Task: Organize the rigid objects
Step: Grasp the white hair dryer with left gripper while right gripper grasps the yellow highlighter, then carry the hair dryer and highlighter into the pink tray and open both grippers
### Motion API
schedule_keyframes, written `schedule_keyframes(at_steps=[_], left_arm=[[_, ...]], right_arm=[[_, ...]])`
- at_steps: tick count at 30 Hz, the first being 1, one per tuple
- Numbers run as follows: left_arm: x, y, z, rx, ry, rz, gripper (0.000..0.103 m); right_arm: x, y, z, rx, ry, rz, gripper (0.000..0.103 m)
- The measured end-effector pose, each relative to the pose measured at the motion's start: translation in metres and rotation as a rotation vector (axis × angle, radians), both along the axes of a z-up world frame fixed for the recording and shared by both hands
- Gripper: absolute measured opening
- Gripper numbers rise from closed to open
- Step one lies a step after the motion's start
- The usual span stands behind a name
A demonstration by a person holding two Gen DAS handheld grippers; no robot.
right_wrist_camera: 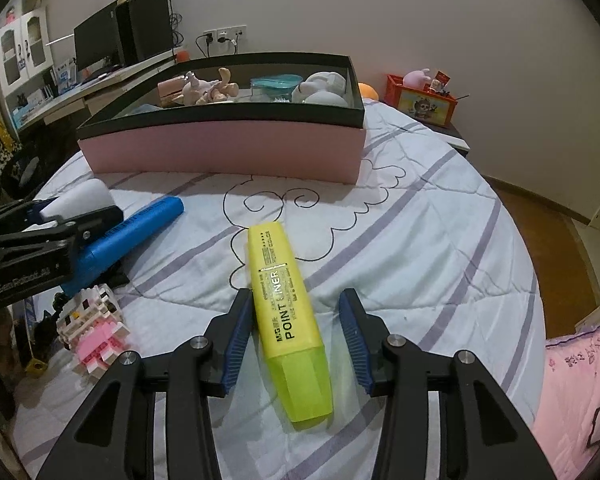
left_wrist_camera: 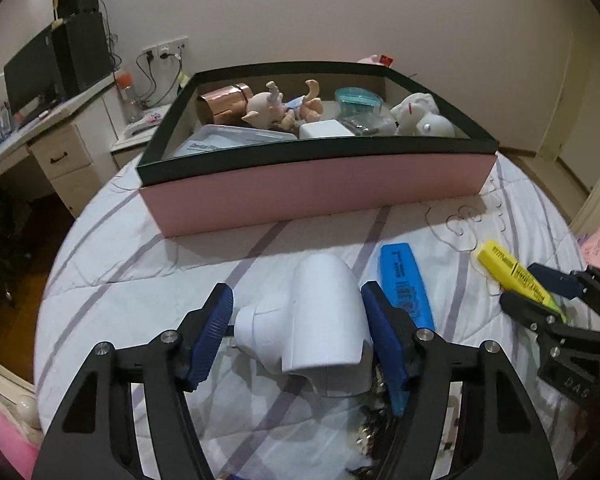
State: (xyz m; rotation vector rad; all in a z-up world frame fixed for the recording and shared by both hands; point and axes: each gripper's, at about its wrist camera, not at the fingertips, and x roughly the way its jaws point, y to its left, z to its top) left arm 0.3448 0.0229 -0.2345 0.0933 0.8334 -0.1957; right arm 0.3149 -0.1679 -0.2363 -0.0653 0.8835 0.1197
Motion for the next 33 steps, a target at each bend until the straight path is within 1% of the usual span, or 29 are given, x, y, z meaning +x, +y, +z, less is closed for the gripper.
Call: schedule_keyframes(at_steps=[1, 3, 4, 5, 6, 7, 9, 10, 12, 14, 17, 20, 25, 30, 31, 33], left_arm=[[-0.001, 0.001, 0.0, 0.018, 0.0, 0.015, 0.074], [-0.003, 0.006, -0.002, 0.045, 0.002, 0.03, 0.073], [-0.004, 0.008, -0.004, 0.046, 0.007, 0.031, 0.071], [-0.005, 0.01, -0.003, 0.028, 0.004, 0.024, 0.065], [-0.005, 0.011, -0.002, 0.015, 0.0, 0.014, 0.062], [-0.007, 0.011, 0.0, 0.021, -0.011, 0.015, 0.062], [-0.01, 0.014, 0.002, 0.014, -0.023, 0.021, 0.062], [-0.012, 0.016, 0.003, -0.005, -0.022, 0.021, 0.062], [-0.015, 0.022, 0.005, -0.037, -0.025, 0.026, 0.062], [-0.019, 0.026, 0.008, -0.052, -0.03, 0.027, 0.062], [-0.024, 0.032, 0.014, -0.062, -0.038, 0.03, 0.062], [-0.032, 0.036, 0.024, -0.069, -0.065, 0.04, 0.062], [-0.047, 0.039, 0.046, -0.085, -0.134, 0.049, 0.062], [-0.065, 0.036, 0.074, -0.095, -0.227, 0.062, 0.062], [-0.07, 0.034, 0.081, -0.096, -0.257, 0.064, 0.062], [-0.077, 0.029, 0.093, -0.104, -0.29, 0.06, 0.062]], right_arm=[[0.0, 0.001, 0.0, -0.005, 0.0, 0.0, 0.046], [0.0, 0.003, 0.0, -0.017, -0.001, 0.001, 0.046], [0.0, 0.004, 0.0, -0.022, -0.004, 0.002, 0.046], [0.0, 0.003, 0.0, -0.02, -0.006, 0.003, 0.046], [0.0, 0.003, 0.0, -0.017, -0.005, 0.005, 0.046], [0.0, 0.002, 0.001, -0.011, -0.006, 0.006, 0.044], [-0.001, 0.0, 0.002, 0.01, -0.013, 0.01, 0.033], [-0.002, -0.001, 0.003, 0.018, -0.019, 0.009, 0.027], [-0.003, -0.003, 0.004, 0.039, -0.021, 0.01, 0.027], [-0.005, -0.005, 0.005, 0.053, -0.025, 0.012, 0.027], [-0.009, -0.005, 0.008, 0.075, -0.037, 0.012, 0.027], [-0.013, -0.001, 0.013, 0.087, -0.053, 0.021, 0.027], [-0.022, 0.004, 0.032, 0.1, -0.116, 0.02, 0.027], [-0.039, 0.01, 0.068, 0.121, -0.256, 0.001, 0.027], [-0.043, 0.012, 0.076, 0.132, -0.288, 0.001, 0.027], [-0.047, 0.019, 0.088, 0.134, -0.33, 0.006, 0.027]])
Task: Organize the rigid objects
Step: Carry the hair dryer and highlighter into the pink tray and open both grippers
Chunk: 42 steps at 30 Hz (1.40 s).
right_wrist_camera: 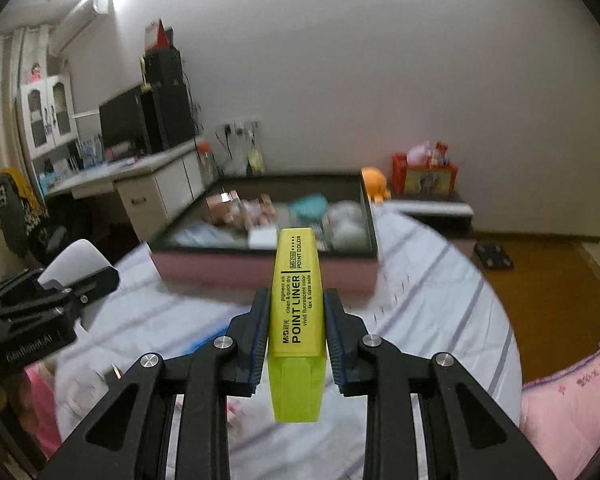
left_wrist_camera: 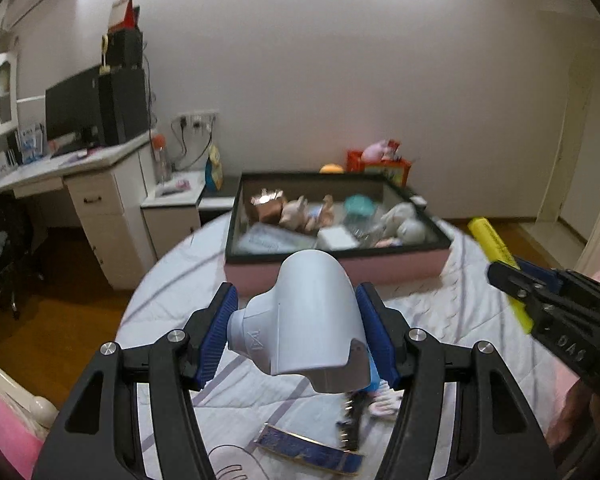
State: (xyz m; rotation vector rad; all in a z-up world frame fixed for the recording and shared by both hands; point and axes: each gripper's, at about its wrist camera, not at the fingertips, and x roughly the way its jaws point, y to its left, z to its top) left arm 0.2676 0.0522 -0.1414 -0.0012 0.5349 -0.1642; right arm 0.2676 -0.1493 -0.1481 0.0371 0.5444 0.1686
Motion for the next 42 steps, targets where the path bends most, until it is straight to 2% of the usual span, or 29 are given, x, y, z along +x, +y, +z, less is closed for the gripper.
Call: schedule_keyframes(at_steps=[4, 7, 11, 21, 28, 33, 37, 42], left_arm=[[-0.016, -0.009, 0.025, 0.012, -0.097, 0.021, 0.062], [-0.026, -0.012, 0.039, 0.001, -0.147, 0.007, 0.062], [-0.035, -0.018, 0.05, 0.028, -0.213, 0.001, 0.062], [-0.024, -0.02, 0.065, 0.097, -0.271, 0.048, 0.062], [0.004, -0.021, 0.064, 0.13, -0.263, 0.058, 0.062], [0.045, -0.028, 0.06, 0.164, -0.24, 0.042, 0.062], [0.095, -0.036, 0.05, 0.195, -0.186, 0.026, 0.062], [0.159, -0.045, 0.025, 0.245, -0.077, 0.011, 0.062]], right_arm=[[-0.009, 0.013, 0.021, 0.016, -0.086, 0.01, 0.027], [-0.014, 0.019, 0.031, 0.016, -0.127, 0.014, 0.027], [-0.017, 0.023, 0.041, 0.02, -0.155, 0.02, 0.027], [-0.004, 0.022, 0.053, 0.02, -0.181, 0.025, 0.027], [0.013, 0.024, 0.051, 0.021, -0.175, 0.032, 0.027], [0.04, 0.022, 0.051, 0.013, -0.164, 0.036, 0.027], [0.072, 0.021, 0.047, -0.002, -0.135, 0.038, 0.027], [0.133, 0.018, 0.026, -0.005, -0.028, 0.047, 0.027]])
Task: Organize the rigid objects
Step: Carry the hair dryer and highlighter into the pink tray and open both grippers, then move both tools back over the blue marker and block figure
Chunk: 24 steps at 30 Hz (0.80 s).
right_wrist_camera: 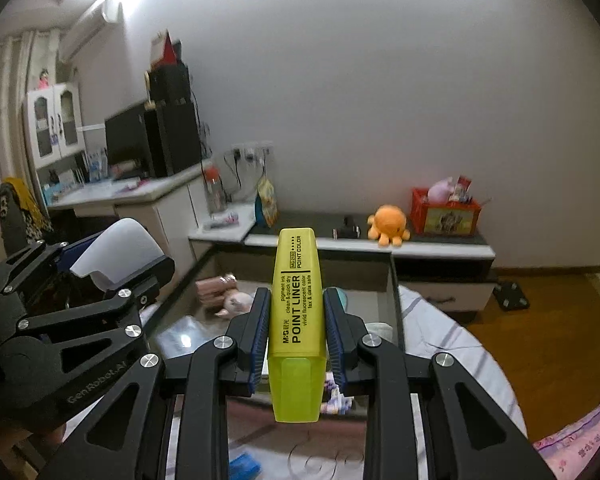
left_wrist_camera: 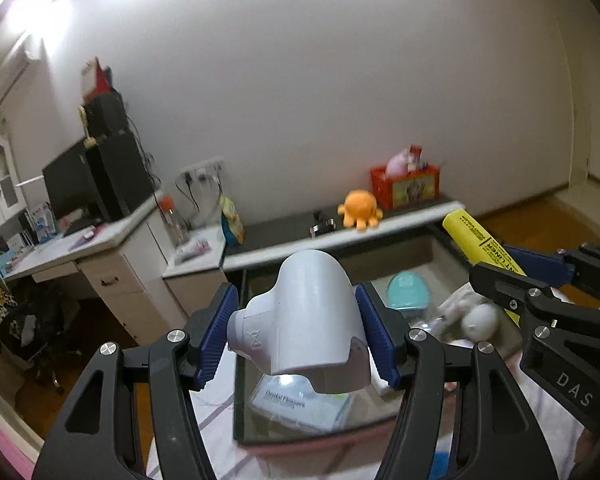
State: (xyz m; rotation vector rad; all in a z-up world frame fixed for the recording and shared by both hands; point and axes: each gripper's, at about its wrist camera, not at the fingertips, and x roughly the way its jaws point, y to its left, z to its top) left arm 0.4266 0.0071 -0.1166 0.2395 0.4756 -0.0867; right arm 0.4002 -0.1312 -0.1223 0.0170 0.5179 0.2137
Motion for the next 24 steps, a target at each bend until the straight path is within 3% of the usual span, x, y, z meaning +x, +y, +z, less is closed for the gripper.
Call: schedule_keyframes(at_steps=[6, 10, 11, 13, 14, 15, 17, 18, 20, 22, 24], left_arm=[[0.055, -0.008, -0.04, 0.046, 0.132, 0.012, 0.062], [0.069, -0.012, -0.057, 0.071, 0.163, 0.026, 0.062], [0.07, -0.012, -0.058, 0.069, 0.158, 0.026, 0.063], [0.07, -0.013, -0.06, 0.076, 0.15, 0.042, 0.081], [0.069, -0.013, -0.06, 0.077, 0.154, 0.04, 0.082], [0.067, -0.013, -0.059, 0.073, 0.151, 0.035, 0.082], [0.061, -0.009, -0.055, 0.074, 0.139, 0.047, 0.087], [0.058, -0.006, -0.051, 0.066, 0.135, 0.051, 0.089], [0.047, 0.004, -0.039, 0.018, 0.117, 0.051, 0.093], [0.031, 0.013, -0.024, -0.022, 0.085, 0.059, 0.103], [0.007, 0.019, -0.009, -0.051, 0.017, 0.056, 0.103]], right_arm=[[0.055, 0.003, -0.037, -0.012, 0.16, 0.014, 0.027], [0.068, 0.004, -0.054, -0.037, 0.219, 0.01, 0.027], [0.07, 0.004, -0.059, -0.042, 0.236, 0.005, 0.027], [0.073, 0.003, -0.062, -0.044, 0.24, -0.002, 0.028], [0.073, 0.002, -0.063, -0.047, 0.242, -0.005, 0.029], [0.072, 0.0, -0.064, -0.04, 0.243, -0.007, 0.033], [0.067, -0.005, -0.06, -0.016, 0.227, -0.021, 0.054], [0.066, -0.008, -0.057, -0.013, 0.22, -0.026, 0.058], [0.056, -0.012, -0.047, 0.002, 0.188, -0.036, 0.077], [0.047, -0.014, -0.035, 0.008, 0.153, -0.047, 0.082], [0.031, -0.018, -0.02, 0.02, 0.103, -0.048, 0.083]])
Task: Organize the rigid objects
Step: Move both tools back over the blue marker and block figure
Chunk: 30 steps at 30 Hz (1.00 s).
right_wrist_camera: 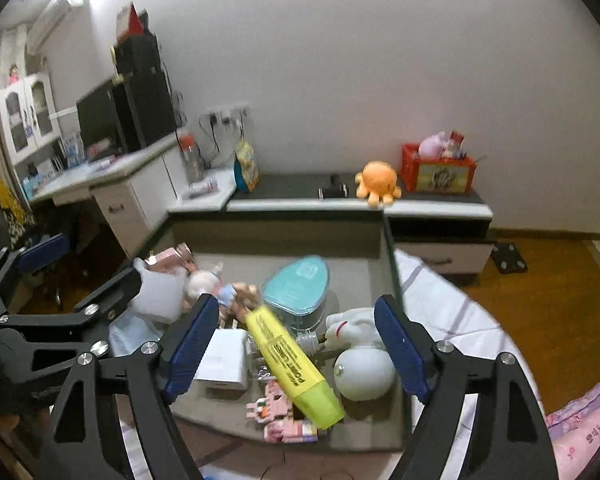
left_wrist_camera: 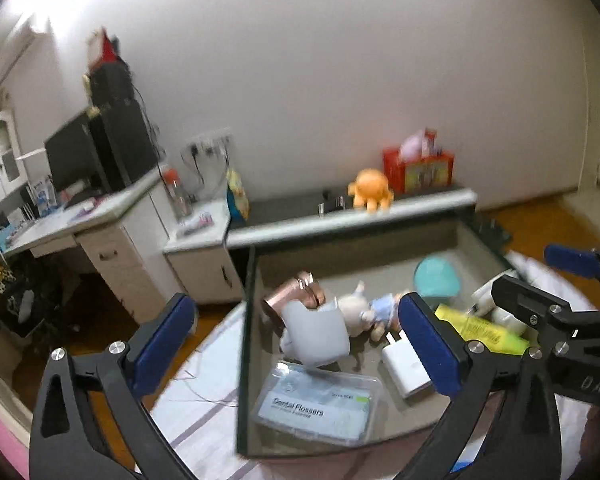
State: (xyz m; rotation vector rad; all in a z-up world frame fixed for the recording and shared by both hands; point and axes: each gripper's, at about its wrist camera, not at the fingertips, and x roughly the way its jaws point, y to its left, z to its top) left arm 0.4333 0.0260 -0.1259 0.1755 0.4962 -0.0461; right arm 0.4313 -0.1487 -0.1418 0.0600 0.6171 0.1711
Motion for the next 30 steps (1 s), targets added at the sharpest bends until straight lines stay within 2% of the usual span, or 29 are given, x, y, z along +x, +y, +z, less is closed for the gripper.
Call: schedule_keyframes(at_steps=[4, 8, 14, 18, 23, 30], left_arm=[[-0.058, 0.011, 0.025, -0.027, -0.117, 0.014, 0.103], [-0.117, 0.021, 0.038, -0.054, -0.202, 0.03, 0.103], [-0.192, 0.024, 0.039, -0.054, -0.251, 0.046, 0.103], [-0.229, 0.027, 0.038, -0.051, -0.261, 0.06, 0.103], [-0.261, 0.035, 0.029, -0.076, -0.247, 0.055, 0.103], [-0.264, 0.042, 0.001, -0.048, -0.157, 0.07, 0.103]], right_arm=[[-0.047, -0.003, 0.029, -0.002, -0.116, -0.008, 0.103], [-0.102, -0.001, 0.05, -0.036, -0.231, -0.024, 0.103], [-0.172, 0.004, 0.062, -0.048, -0.325, -0.041, 0.103], [-0.211, 0.008, 0.061, -0.071, -0.349, -0.051, 0.103], [-0.244, 0.011, 0.055, -0.059, -0.331, -0.04, 0.103], [-0.244, 0.022, 0.019, -0.072, -0.224, -0.013, 0.103]])
